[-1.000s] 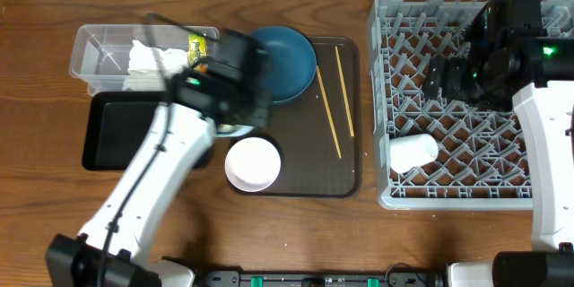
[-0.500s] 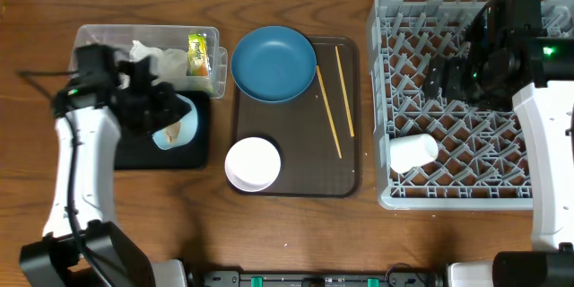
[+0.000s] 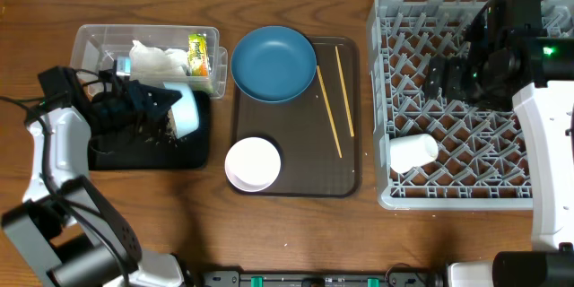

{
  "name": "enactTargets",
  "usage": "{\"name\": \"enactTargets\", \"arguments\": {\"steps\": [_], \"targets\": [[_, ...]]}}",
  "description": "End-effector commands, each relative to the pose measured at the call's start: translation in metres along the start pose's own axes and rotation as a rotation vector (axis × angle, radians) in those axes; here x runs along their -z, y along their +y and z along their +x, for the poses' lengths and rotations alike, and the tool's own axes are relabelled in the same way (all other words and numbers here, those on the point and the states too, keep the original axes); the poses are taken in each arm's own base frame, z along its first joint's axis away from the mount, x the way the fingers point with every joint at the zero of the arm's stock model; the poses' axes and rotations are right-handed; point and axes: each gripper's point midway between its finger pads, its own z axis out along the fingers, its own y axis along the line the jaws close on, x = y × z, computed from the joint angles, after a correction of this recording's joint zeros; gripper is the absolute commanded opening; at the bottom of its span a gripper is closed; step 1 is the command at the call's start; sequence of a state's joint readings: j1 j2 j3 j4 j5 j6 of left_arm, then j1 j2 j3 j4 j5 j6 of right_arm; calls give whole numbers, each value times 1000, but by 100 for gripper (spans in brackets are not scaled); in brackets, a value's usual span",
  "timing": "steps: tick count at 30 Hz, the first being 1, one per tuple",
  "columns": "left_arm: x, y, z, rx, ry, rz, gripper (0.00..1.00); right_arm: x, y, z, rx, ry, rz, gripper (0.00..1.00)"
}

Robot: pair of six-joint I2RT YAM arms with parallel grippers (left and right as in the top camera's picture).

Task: Sort waste into correct bins and load items into the dishwasher rack
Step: 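Carry the rice bowl left and tip rice onto the black tray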

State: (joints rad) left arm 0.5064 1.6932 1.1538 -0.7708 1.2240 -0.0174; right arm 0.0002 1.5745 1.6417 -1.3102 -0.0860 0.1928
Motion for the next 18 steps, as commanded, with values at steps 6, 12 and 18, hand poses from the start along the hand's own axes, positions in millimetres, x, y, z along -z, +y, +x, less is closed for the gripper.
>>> {"name": "enactTargets", "arguments": {"steps": [6,12,18], "targets": [[14,-4,-12,69,-28,238,6,11,-1,-4,14,-36,-4,99],[24,-7,-17,84,-51,294,6,11,-1,-4,15,-36,-4,99],[30,-13,-17,107,-60,340,6,11,-1,-2,15,-31,-3,99]]}}
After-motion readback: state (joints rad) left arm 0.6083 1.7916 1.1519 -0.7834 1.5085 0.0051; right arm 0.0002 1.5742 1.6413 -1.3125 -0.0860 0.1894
